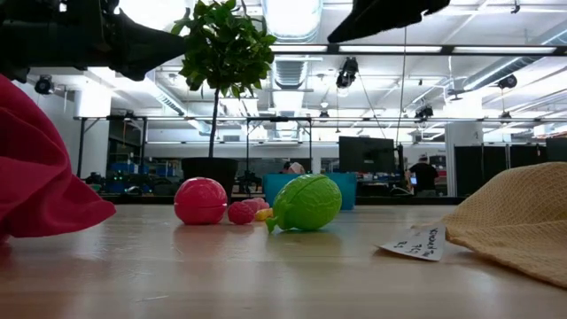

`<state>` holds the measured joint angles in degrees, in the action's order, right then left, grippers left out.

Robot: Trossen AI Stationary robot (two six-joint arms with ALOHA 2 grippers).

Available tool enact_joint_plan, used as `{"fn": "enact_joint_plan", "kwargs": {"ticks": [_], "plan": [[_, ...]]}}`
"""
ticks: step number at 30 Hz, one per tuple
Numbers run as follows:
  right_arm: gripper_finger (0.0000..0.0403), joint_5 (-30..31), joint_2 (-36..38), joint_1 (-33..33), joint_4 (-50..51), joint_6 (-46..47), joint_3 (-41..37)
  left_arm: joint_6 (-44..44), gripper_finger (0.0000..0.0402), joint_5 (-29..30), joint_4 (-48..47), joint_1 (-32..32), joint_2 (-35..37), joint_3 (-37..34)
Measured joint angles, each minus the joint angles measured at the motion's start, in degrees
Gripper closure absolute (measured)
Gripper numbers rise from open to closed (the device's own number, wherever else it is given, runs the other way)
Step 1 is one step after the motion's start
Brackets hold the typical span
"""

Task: Pick and placing Produce into tupperware
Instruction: Put the green melon into the blue bin

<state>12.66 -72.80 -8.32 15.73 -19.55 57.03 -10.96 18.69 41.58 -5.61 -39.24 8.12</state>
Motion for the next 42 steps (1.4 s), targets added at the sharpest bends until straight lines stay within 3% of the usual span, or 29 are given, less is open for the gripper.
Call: {"fn": "enact_joint_plan", "kwargs": {"ticks": [7,13,20,26,42], "plan": [[0.0029,0.49,-8.20,-2.82,17.66,5.20,13.50,-0.02,0.0253,0.00,0.13,0.00,-0.24,0.00],[0.0029,0.45,-15.90,-6.70,23.46,5.73,17.57,-0.02,0.0253,-0.02,-0.02,0.00,-0.15,0.00],[0.0029,0.39,-21.80,-8.97,21.41,5.42,19.89,-0.04,0.0253,0.00,0.08,0.00,0.05,0.27],[0.0029,-6.86,-27.23,-9.09,16.82,5.38,19.65,-0.04,0.0253,0.00,-0.04,0.00,-0.07,0.22],[0.0029,-7.06,-36.16,-8.80,10.63,2.53,19.57,-0.02,0.0253,0.00,-0.02,0.00,0.00,0.17]]}}
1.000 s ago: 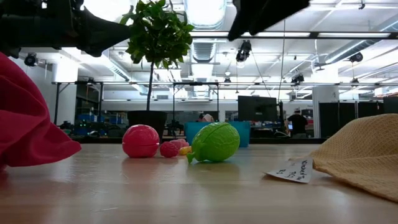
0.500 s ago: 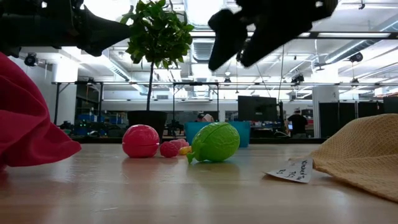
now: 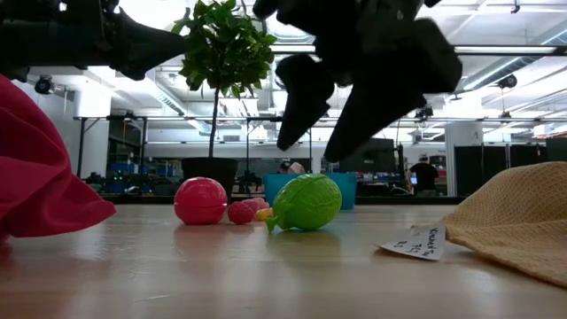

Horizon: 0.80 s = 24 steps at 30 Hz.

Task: Pick and placing Produce into tupperware
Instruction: Put the green melon into the blue bin

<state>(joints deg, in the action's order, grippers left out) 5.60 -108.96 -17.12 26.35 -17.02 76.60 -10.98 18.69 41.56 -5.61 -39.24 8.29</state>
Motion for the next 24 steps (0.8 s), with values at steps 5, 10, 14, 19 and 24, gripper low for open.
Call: {"fn": "enact_joint_plan", "kwargs": {"ticks": [5,10,14,19,24], "plan": [[0.0029,0.15,-2.76,0.66,-0.91,-0.84,0.00,0.02,0.0253,-0.02,0.04,-0.02,-0.02,-0.02],[0.0029,0.28,-5.02,1.56,-0.82,-1.46,-0.02,0.01,0.0253,-0.03,0.00,0.00,0.00,-0.02],[0.0029,0.33,-5.99,2.15,-0.84,-1.45,-0.02,0.02,0.0253,-0.03,0.01,0.00,-0.04,-0.05],[0.0035,0.31,-6.37,2.18,-0.94,-2.10,-0.25,0.02,0.0253,-0.02,0.00,0.00,-0.04,-0.09],[0.0079,0.23,-6.37,2.16,-0.88,-2.32,-0.66,0.02,0.0253,-0.03,0.02,0.00,-0.09,-0.09]]}}
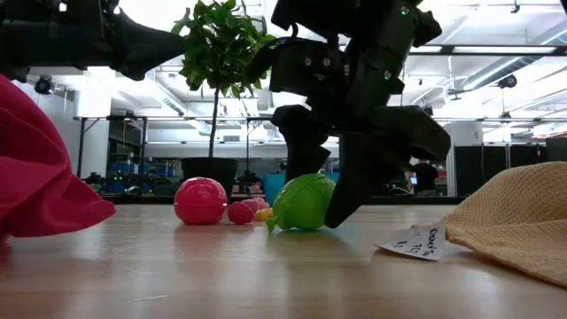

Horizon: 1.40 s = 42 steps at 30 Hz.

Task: Pick and placing Produce into tupperware
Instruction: Put the green melon into the blue bin

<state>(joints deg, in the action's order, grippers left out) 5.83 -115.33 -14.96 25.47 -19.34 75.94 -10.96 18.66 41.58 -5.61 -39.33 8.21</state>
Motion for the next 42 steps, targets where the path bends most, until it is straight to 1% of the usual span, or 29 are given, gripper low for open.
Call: {"fn": "enact_joint_plan", "kwargs": {"ticks": [8,12,16,21,25,28,33,38,42], "plan": [[0.0168,0.21,0.09,0.06,-0.02,0.01,0.00,0.00,0.0253,0.02,-0.02,0.00,-0.01,0.00],[0.0195,0.23,0.18,0.35,0.21,0.21,0.00,0.00,0.0253,-0.01,-0.02,0.00,0.04,0.00],[0.0202,1.25,0.22,0.76,1.12,0.24,0.04,0.00,0.0253,0.00,-0.01,0.00,-0.02,0.00],[0.0193,4.99,0.71,1.05,3.00,-0.18,0.00,0.00,0.0253,0.02,-0.03,0.00,0.04,-0.07],[0.0194,8.16,2.90,2.67,5.99,-0.22,-0.02,0.00,0.0253,0.02,-0.02,0.00,0.09,-0.04],[0.0196,9.22,5.65,5.06,8.25,0.47,-0.03,0.00,0.0253,-0.01,-0.02,-0.01,0.09,-0.06],[0.0196,9.24,11.87,11.26,8.11,0.92,-1.07,0.00,0.0253,0.00,-0.04,-0.02,0.07,-0.09],[0.0196,9.06,18.09,20.17,8.10,-0.40,-2.47,0.00,0.0253,0.00,-0.02,-0.02,0.07,-0.09],[0.0197,7.80,22.14,28.68,4.90,-0.69,-3.94,0.00,0.0253,0.01,-0.02,0.00,0.09,-0.09]]}}
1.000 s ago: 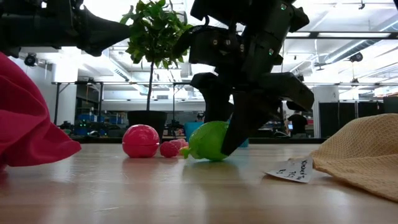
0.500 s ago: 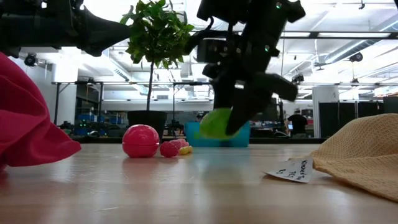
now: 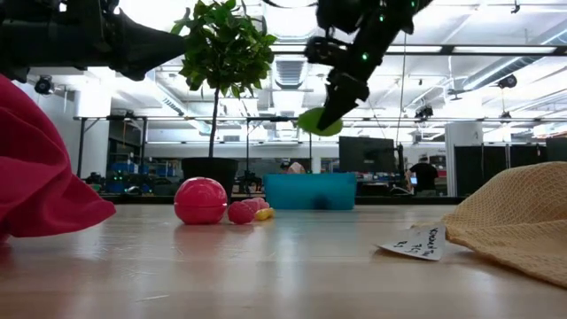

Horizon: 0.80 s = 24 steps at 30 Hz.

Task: Pick and placing Produce into tupperware
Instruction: Put the green melon into the blue bin

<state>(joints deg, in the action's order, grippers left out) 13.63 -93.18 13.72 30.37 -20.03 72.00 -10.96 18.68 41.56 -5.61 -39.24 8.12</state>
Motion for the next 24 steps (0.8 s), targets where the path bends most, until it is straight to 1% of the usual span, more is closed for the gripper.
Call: {"fn": "enact_joint_plan", "kwargs": {"ticks": [5,8,11,16,24], "plan": [[0.0197,-8.48,1.92,10.34,-5.43,1.42,-1.65,0.00,0.0253,-0.02,0.01,0.00,0.00,0.06],[0.0197,-9.34,0.49,14.83,-6.62,1.74,-1.79,0.00,0.0253,-0.02,0.02,0.00,-0.04,0.05],[0.0197,-9.58,-2.07,17.76,-7.10,1.64,-1.86,0.00,0.0253,0.00,0.02,0.00,-0.11,0.00],[0.0197,-9.82,-5.67,19.62,-7.20,1.81,-1.85,0.00,0.0253,-0.02,-0.01,0.00,-0.09,0.00],[0.0197,-10.76,-9.35,19.58,-9.63,1.15,-1.83,0.04,0.0253,-0.20,-0.02,-0.01,-0.28,0.00]]}}
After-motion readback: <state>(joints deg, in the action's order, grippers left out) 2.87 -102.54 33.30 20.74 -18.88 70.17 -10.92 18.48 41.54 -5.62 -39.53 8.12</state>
